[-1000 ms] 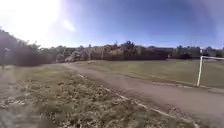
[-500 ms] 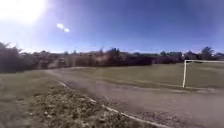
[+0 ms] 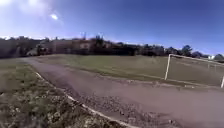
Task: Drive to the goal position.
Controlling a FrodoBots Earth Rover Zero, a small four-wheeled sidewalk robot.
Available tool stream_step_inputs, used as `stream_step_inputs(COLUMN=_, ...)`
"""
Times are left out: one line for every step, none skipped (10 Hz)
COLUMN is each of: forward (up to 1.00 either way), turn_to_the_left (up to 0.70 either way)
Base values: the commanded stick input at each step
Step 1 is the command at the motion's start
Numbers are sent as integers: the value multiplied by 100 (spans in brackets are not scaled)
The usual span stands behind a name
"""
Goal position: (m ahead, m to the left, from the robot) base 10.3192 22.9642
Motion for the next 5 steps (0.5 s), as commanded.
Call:
stream_step_inputs(forward=70, turn_to_the_left=14)
stream_step_inputs(forward=70, turn_to_the_left=14)
stream_step_inputs(forward=70, turn_to_the_left=0)
stream_step_inputs(forward=70, turn_to_the_left=0)
stream_step_inputs(forward=70, turn_to_the_left=0)
